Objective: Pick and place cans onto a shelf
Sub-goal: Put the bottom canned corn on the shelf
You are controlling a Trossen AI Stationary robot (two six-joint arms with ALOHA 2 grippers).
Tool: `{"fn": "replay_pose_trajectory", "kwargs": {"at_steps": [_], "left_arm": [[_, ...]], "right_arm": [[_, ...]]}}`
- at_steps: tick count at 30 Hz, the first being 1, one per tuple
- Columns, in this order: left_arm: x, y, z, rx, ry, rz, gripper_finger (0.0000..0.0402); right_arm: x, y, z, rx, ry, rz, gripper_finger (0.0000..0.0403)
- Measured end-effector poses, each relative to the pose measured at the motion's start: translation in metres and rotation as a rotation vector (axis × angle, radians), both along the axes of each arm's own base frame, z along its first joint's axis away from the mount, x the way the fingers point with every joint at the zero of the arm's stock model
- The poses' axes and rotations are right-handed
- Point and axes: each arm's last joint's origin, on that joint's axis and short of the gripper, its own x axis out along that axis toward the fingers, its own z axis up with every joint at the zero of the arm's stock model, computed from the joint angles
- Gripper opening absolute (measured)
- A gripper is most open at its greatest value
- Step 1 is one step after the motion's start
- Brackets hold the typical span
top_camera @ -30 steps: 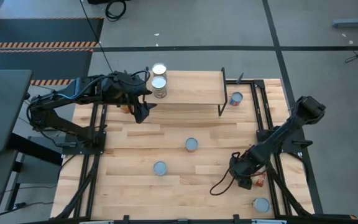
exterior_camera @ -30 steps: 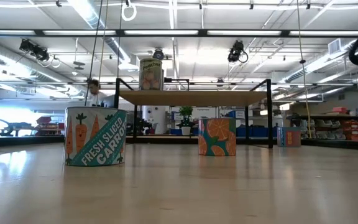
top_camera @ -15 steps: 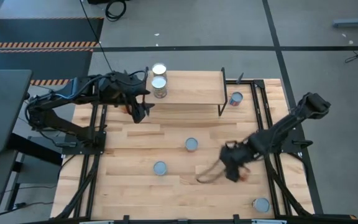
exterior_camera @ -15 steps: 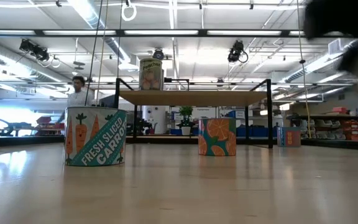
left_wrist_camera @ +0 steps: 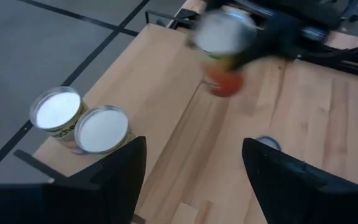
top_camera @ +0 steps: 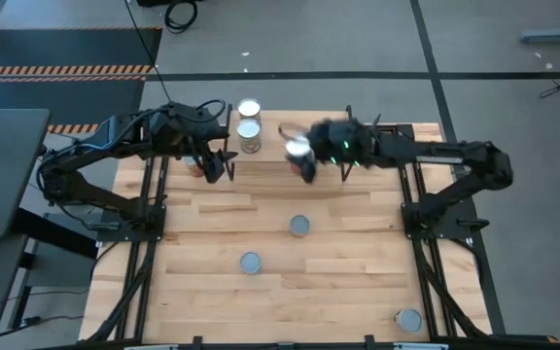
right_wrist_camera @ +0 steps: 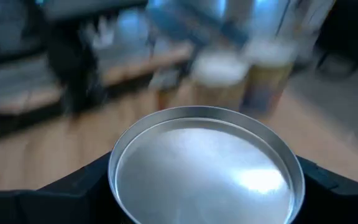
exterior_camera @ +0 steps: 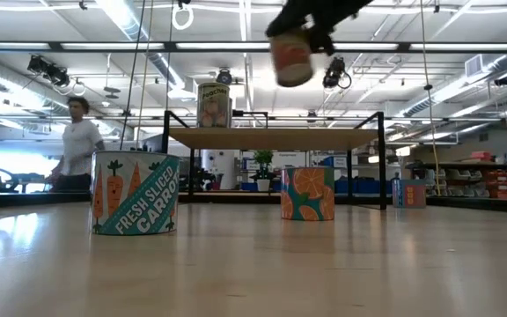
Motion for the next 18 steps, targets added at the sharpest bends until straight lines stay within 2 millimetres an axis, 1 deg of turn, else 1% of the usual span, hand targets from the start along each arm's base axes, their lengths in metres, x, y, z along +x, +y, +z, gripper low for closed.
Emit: {"fn": "replay_pose_trajectory", "kwargs": {"at_steps": [3, 6, 9, 13, 18], "left_arm": [[-0.004, 0.003, 0.001, 0.015, 0.003, 0.006, 0.027], [-0.011, 0.007, 0.005, 0.036, -0.004, 0.015, 0.027], [-0.017, 0.011, 0.007, 0.054, -0.008, 0.03, 0.027], [-0.023, 0.016, 0.01, 0.087, -0.002, 0.037, 0.027], [-0.025, 0.022, 0.009, 0.093, 0.003, 0.062, 0.027]], "right_arm": [[0.016, -0.034, -0.009, -0.049, -0.079, -0.022, 0.031], [0.026, -0.066, -0.02, -0.078, -0.147, -0.076, 0.031], [0.033, -0.093, -0.033, -0.104, -0.193, -0.112, 0.031], [0.04, -0.116, -0.051, -0.147, -0.219, -0.153, 0.0311], [0.048, -0.129, -0.074, -0.17, -0.165, -0.159, 0.0311]]}}
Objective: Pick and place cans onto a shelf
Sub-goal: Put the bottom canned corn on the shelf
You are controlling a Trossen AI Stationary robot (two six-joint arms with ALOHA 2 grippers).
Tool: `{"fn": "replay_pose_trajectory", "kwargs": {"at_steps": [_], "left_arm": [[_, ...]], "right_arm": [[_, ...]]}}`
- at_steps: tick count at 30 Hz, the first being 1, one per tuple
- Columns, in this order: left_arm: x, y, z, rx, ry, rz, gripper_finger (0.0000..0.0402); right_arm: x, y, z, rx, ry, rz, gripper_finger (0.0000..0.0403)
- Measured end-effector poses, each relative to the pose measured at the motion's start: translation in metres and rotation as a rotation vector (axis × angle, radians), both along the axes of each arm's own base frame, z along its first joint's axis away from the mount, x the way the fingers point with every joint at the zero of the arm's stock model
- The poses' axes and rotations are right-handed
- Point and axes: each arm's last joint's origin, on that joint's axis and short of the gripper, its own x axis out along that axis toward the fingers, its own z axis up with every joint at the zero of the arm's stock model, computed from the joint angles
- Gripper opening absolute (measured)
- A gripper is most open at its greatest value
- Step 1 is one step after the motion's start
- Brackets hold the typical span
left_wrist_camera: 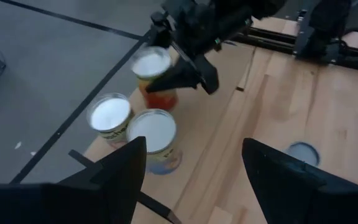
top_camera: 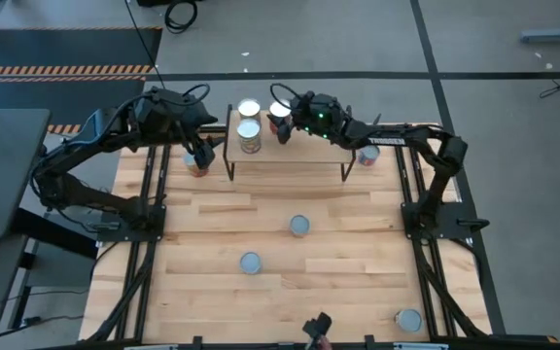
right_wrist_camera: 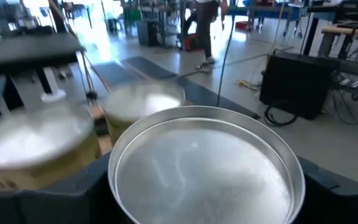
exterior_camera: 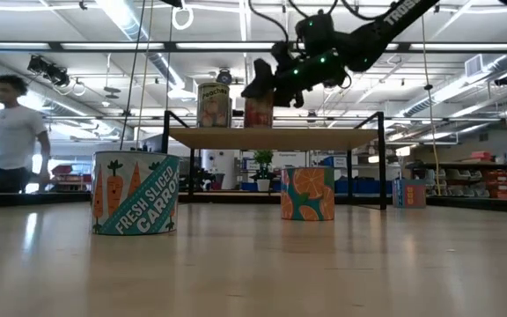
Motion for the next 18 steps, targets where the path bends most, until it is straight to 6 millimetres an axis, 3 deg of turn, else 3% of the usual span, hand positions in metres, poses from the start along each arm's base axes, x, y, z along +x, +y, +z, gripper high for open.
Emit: {"fn": "replay_pose_trajectory", "kwargs": {"at_steps": [13, 18], "left_arm": [[0.0, 0.014, 0.009, 0.065, -0.084, 0.047, 0.027], [0.0, 0.017, 0.009, 0.068, -0.088, 0.061, 0.027]], "right_arm": [[0.007, -0.006, -0.018, -0.037, 0.049, -0.02, 0.0364], [0.005, -0.002, -0.005, -0.065, -0.007, -0.008, 0.0374]]}}
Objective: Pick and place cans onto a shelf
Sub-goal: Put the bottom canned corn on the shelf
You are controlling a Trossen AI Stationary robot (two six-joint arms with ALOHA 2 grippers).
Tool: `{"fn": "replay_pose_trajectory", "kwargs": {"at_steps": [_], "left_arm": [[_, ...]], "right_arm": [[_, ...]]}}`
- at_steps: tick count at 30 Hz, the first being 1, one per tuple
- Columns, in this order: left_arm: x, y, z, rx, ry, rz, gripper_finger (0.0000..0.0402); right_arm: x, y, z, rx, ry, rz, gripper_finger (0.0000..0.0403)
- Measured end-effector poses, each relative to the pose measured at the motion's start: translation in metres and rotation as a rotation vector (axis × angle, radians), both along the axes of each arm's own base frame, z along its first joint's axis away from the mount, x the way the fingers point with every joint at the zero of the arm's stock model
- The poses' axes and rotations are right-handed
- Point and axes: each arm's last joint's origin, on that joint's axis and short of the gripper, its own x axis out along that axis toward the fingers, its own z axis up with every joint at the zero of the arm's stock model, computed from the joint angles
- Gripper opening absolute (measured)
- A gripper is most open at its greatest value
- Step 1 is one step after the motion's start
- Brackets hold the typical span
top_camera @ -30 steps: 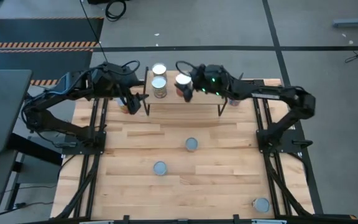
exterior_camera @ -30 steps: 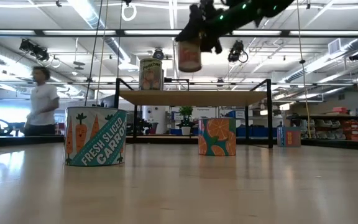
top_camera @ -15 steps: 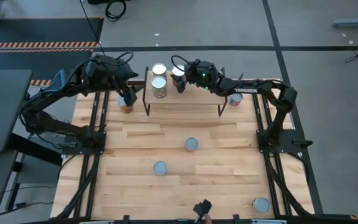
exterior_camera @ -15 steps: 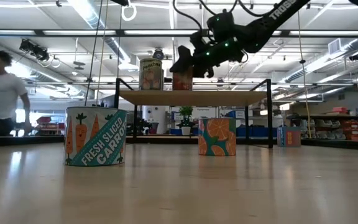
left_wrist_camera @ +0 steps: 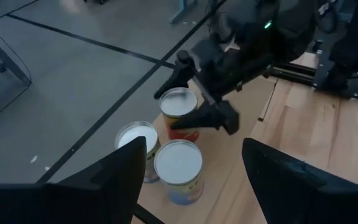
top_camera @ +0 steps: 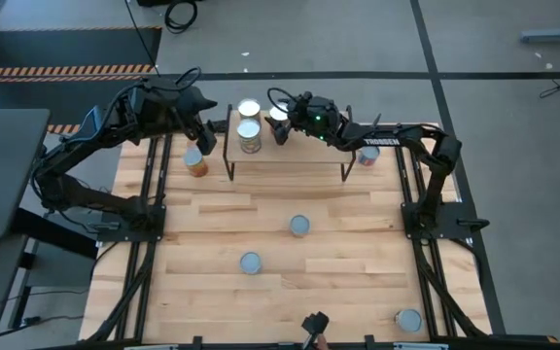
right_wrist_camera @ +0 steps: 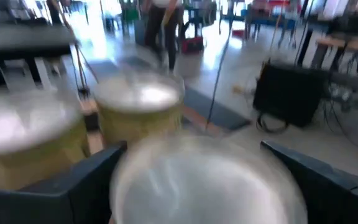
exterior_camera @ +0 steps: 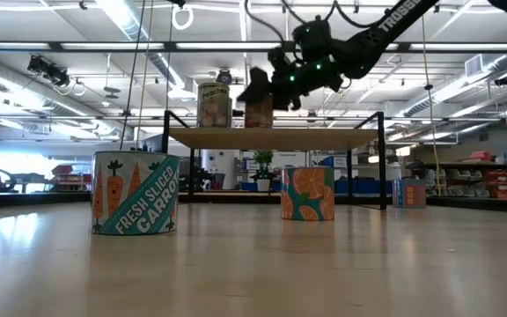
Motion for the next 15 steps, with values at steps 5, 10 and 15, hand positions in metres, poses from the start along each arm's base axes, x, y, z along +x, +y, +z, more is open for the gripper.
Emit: {"fn": "replay_pose_trajectory", "kwargs": {"at_steps": [5, 10, 15], "left_arm": [[0.0, 0.0, 0.0, -0.006, 0.002, -0.001, 0.027], [-0.002, -0.001, -0.005, -0.027, 0.048, -0.014, 0.027], [-0.006, -0.001, -0.01, -0.002, 0.137, 0.002, 0.027]], "right_arm": [[-0.012, 0.007, 0.03, -0.019, -0.085, 0.001, 0.0375], [-0.033, 0.018, 0.058, -0.02, -0.033, -0.02, 0.0375], [-0.053, 0.028, 0.055, 0.066, 0.185, -0.045, 0.0375]]}}
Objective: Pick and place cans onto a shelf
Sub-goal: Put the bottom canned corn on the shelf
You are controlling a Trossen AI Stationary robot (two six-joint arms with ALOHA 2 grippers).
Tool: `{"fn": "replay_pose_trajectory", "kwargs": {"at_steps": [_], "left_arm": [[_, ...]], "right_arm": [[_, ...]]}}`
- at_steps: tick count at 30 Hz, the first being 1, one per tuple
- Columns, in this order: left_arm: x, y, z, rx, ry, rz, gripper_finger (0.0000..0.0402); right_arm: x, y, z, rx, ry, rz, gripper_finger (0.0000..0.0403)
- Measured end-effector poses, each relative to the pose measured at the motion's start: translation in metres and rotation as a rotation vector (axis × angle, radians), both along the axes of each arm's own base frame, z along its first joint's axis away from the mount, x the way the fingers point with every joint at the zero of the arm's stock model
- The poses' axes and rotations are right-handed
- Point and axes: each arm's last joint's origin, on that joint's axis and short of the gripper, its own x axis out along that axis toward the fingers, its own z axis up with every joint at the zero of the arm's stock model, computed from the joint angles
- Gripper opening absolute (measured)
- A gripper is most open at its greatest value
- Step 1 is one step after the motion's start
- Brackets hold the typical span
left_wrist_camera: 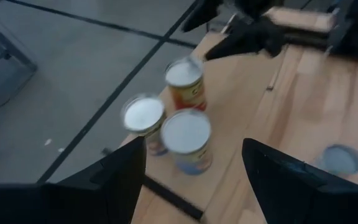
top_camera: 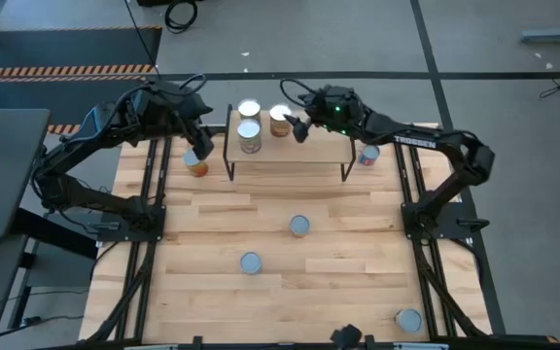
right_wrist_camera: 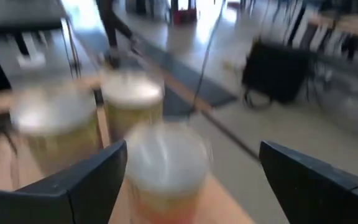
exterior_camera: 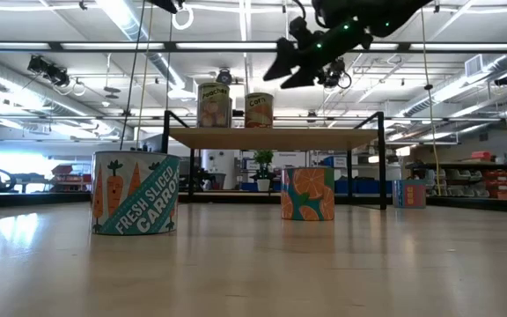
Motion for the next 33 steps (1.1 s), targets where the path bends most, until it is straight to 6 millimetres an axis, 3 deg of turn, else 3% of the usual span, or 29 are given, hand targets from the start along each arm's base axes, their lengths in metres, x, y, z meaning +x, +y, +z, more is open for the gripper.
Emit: {"fn": "replay_pose_trajectory", "kwargs": {"at_steps": [4, 12, 25, 33], "left_arm": [[-0.001, 0.0, -0.002, 0.01, 0.028, 0.013, 0.027], [-0.001, 0.0, -0.001, 0.01, 0.025, 0.013, 0.027], [-0.001, 0.0, -0.001, -0.01, 0.008, 0.03, 0.027], [-0.001, 0.0, -0.001, -0.011, 0.006, 0.032, 0.027]], "right_arm": [[-0.004, 0.004, -0.012, 0.057, 0.12, -0.014, 0.0375], [0.009, -0.007, -0.036, 0.007, 0.207, -0.137, 0.0375], [0.008, -0.013, -0.034, -0.052, 0.218, -0.185, 0.0375], [0.009, -0.016, -0.031, -0.009, 0.13, -0.139, 0.0375]]}}
